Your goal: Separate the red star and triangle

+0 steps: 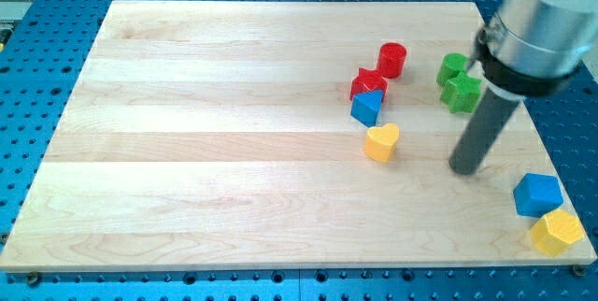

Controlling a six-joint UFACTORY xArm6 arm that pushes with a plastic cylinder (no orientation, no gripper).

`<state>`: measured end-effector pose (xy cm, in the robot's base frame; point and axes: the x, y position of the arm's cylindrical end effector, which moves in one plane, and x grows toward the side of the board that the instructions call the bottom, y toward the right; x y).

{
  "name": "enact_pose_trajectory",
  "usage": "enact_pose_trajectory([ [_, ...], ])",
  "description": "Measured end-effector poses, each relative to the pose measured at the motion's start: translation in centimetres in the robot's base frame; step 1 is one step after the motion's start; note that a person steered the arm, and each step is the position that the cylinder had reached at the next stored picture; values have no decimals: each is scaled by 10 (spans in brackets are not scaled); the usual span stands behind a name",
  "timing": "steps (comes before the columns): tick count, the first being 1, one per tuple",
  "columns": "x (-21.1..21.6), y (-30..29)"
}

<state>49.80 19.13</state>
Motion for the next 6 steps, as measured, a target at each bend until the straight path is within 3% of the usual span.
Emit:
enact_pose_trajectory([
  [4, -107, -34],
  [6, -117, -91],
])
